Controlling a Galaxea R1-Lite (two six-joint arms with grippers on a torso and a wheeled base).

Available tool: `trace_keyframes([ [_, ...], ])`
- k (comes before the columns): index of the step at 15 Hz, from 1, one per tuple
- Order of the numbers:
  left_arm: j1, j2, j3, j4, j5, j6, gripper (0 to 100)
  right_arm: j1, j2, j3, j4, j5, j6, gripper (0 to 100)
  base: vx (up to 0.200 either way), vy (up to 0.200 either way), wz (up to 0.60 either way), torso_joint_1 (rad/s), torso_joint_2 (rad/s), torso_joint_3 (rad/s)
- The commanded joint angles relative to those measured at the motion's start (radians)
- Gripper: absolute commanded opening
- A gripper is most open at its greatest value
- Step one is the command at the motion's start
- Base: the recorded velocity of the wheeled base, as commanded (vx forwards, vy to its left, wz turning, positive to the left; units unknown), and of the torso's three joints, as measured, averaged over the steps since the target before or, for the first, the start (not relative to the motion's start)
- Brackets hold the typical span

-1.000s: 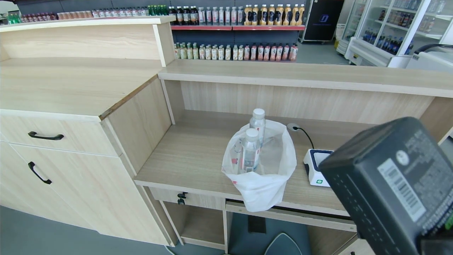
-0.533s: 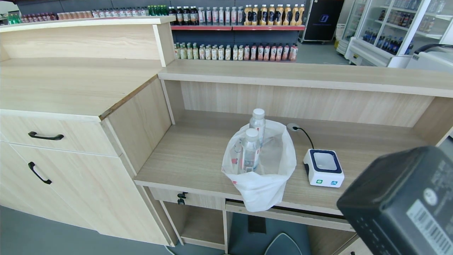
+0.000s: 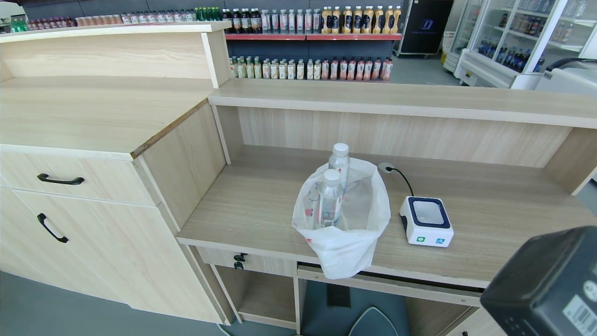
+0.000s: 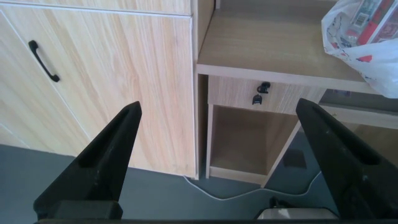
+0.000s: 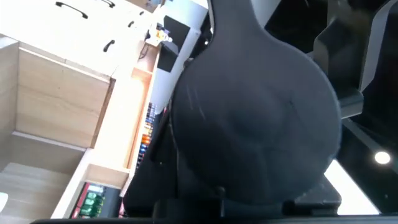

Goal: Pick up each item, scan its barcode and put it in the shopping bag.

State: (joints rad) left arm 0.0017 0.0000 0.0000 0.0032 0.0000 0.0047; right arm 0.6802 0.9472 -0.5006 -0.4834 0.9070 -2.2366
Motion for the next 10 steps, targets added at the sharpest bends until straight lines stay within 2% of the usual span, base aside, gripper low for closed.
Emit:
trace_keyframes([
  [1, 0.000, 0.000, 0.000, 0.000, 0.000, 0.000, 100, 0.001, -0.004, -0.003, 0.008, -0.002, -0.001, 0, 0.000, 0.000, 0.00, 0.000, 0.00, 0.000],
  [10, 0.001, 0.000, 0.000, 0.000, 0.000, 0.000, 100, -0.010, -0.012, -0.007, 0.014, -0.004, 0.005, 0, 0.000, 0.000, 0.00, 0.000, 0.00, 0.000],
])
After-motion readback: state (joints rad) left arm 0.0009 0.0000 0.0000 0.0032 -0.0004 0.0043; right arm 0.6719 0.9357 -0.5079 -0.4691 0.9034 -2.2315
